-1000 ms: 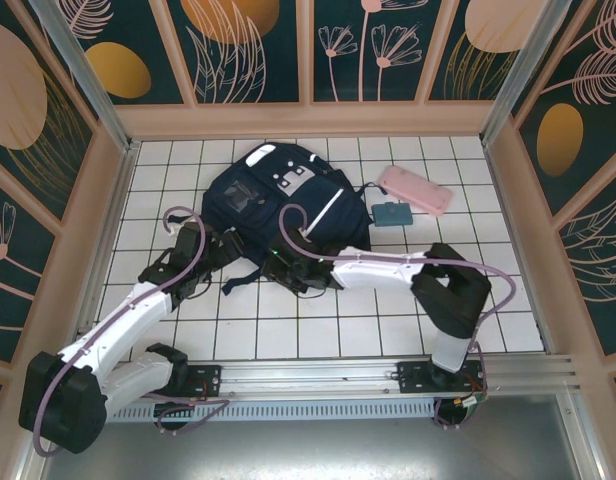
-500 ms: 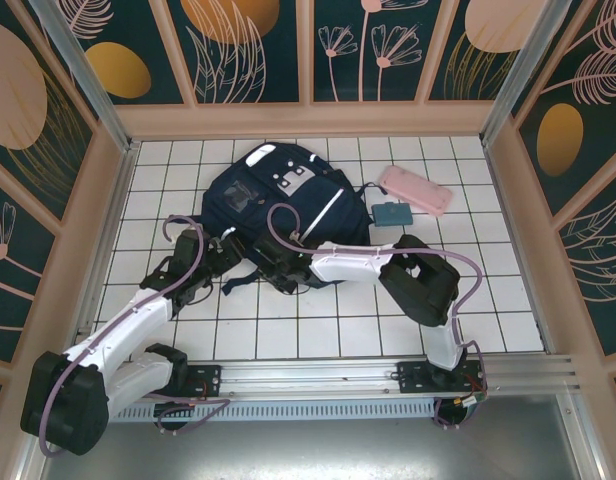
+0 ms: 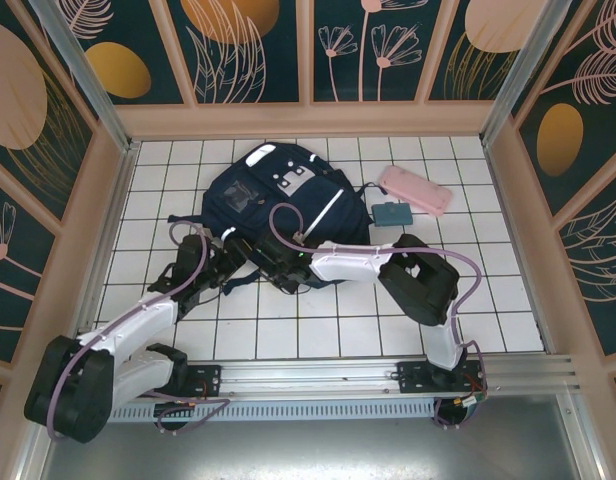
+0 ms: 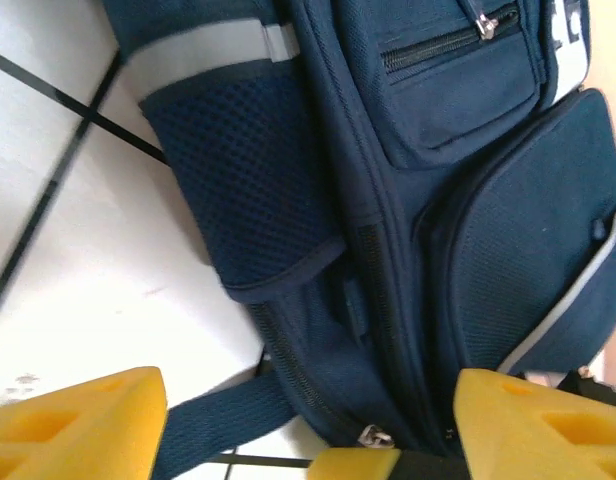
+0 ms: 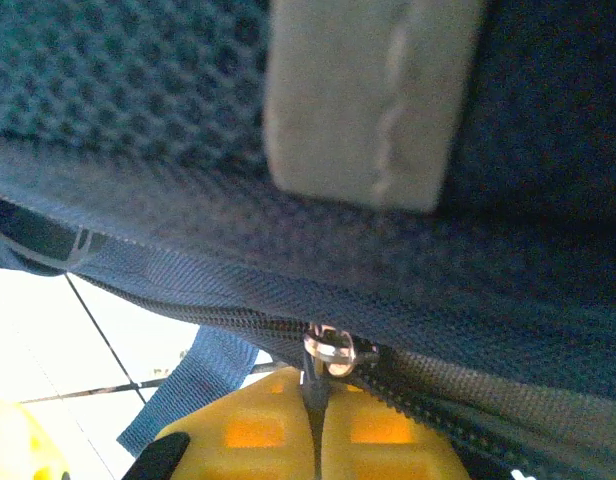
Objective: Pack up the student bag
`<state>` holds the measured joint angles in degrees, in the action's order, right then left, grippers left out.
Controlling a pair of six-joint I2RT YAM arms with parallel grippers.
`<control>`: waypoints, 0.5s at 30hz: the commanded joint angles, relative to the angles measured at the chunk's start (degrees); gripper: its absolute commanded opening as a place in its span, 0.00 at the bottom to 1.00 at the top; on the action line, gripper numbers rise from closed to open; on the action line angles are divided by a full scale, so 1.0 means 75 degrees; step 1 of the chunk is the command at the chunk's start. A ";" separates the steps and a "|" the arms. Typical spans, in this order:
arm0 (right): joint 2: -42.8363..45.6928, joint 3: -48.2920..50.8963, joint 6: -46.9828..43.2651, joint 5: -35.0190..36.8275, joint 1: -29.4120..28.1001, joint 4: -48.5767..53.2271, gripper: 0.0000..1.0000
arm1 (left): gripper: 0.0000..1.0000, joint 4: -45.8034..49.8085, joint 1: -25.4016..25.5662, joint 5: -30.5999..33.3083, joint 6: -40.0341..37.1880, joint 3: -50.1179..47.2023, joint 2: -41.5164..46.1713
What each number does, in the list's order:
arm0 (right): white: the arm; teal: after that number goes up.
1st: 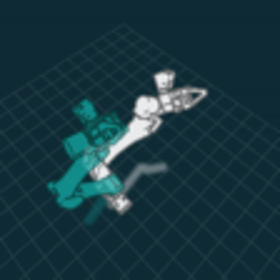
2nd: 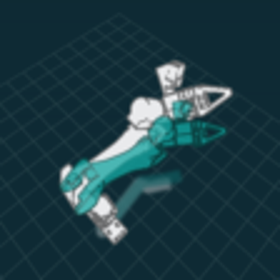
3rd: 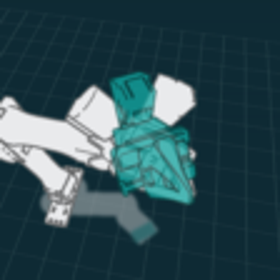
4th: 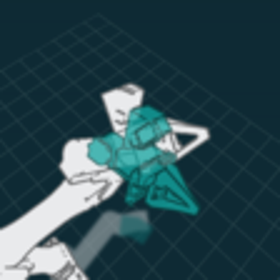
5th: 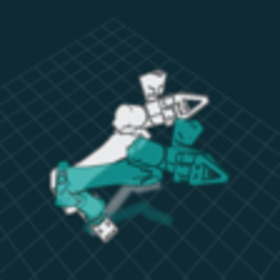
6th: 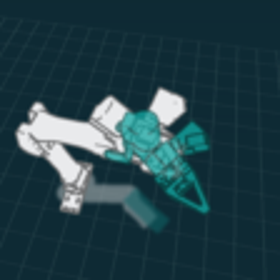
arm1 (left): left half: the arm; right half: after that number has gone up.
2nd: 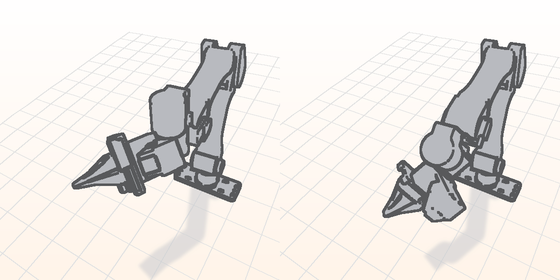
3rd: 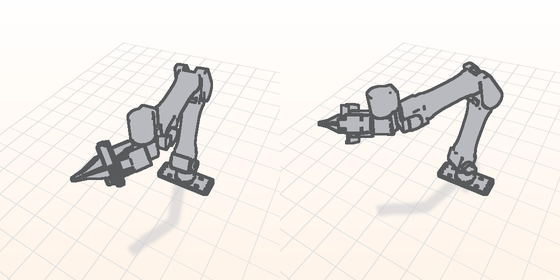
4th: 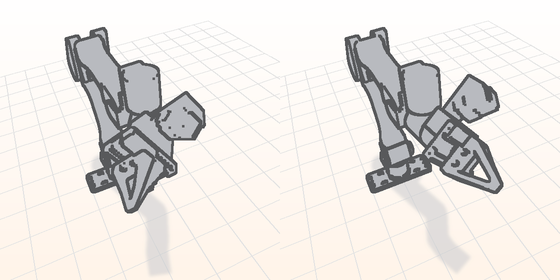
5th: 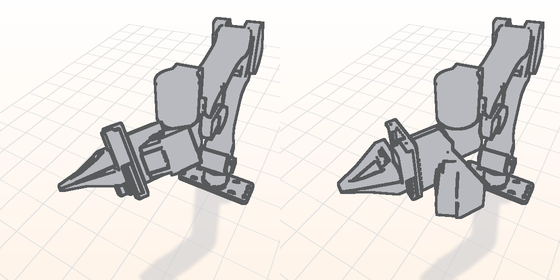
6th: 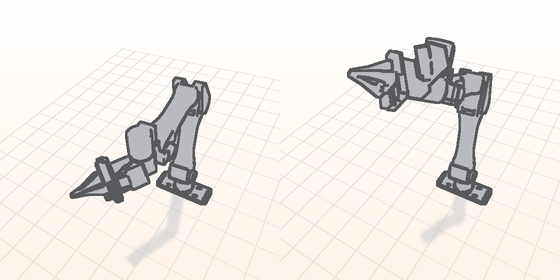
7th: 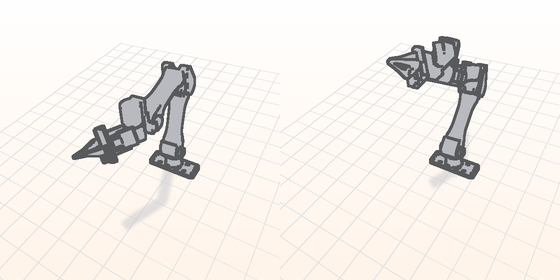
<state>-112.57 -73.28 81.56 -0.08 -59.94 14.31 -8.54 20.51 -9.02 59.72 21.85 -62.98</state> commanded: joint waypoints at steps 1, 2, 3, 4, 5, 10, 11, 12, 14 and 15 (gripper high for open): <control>0.0594 0.0274 -0.0684 0.0005 0.0047 -0.0224 0.00 | 0.69 -0.1080 -0.0064 -0.0588 0.0414 -0.0171 -0.0323; 0.0699 0.0301 -0.0946 -0.0101 0.0054 -0.0237 0.00 | 0.67 -0.1234 -0.0063 -0.0662 0.0512 -0.0221 -0.0447; 0.0778 0.0319 -0.1149 -0.0143 0.0047 -0.0229 0.00 | 0.65 -0.1399 -0.0058 -0.0722 0.0586 -0.0263 -0.0549; 0.0899 0.0377 -0.1388 -0.0229 0.0047 -0.0328 0.00 | 0.63 -0.1657 -0.0063 -0.0832 0.0665 -0.0327 -0.0669; 0.1038 0.0494 -0.1538 -0.0286 0.0047 -0.0444 0.00 | 0.62 -0.1923 -0.0063 -0.0930 0.0792 -0.0405 -0.0788; 0.1482 0.0770 -0.2122 -0.0581 0.0059 -0.0836 0.00 | 0.59 -0.2720 -0.0063 -0.1191 0.1189 -0.0531 -0.1271; 0.1519 0.0771 -0.2211 -0.0658 0.0070 -0.0870 0.00 | 0.59 -0.2905 -0.0063 -0.1253 0.1265 -0.0544 -0.1351; 0.1545 0.0761 -0.2273 -0.0701 0.0069 -0.0889 0.00 | 0.59 -0.3069 -0.0063 -0.1317 0.1317 -0.0536 -0.1425; 0.1591 0.0736 -0.2413 -0.0806 0.0070 -0.0920 0.00 | 0.59 -0.3471 -0.0063 -0.1480 0.1480 -0.0551 -0.1645; 0.1613 0.0718 -0.2453 -0.0821 0.0070 -0.0911 0.00 | 0.58 -0.3649 -0.0063 -0.1537 0.1556 -0.0562 -0.1732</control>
<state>-103.39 -67.92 66.81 -4.05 -59.35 10.52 -28.34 20.51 -17.85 68.71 18.28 -74.50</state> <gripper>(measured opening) 0.065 0.584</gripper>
